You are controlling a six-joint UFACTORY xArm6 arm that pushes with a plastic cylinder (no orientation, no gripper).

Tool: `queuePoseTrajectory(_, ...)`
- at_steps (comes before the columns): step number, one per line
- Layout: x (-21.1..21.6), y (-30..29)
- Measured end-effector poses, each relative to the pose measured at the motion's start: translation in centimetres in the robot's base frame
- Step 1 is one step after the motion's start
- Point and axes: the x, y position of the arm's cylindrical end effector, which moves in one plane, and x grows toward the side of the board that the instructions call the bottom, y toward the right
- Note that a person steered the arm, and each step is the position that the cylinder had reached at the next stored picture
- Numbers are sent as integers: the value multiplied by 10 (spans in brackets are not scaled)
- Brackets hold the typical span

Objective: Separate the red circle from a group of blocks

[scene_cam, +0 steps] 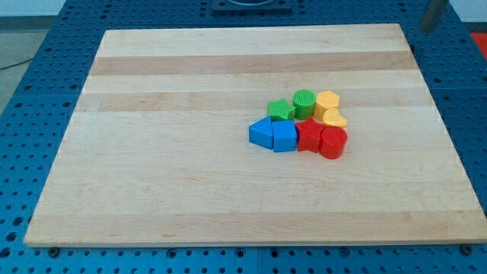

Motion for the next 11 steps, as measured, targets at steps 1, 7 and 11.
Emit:
queuePoseTrajectory(1, 34, -6)
queuePoseTrajectory(7, 257, -190)
queuePoseTrajectory(11, 244, -249)
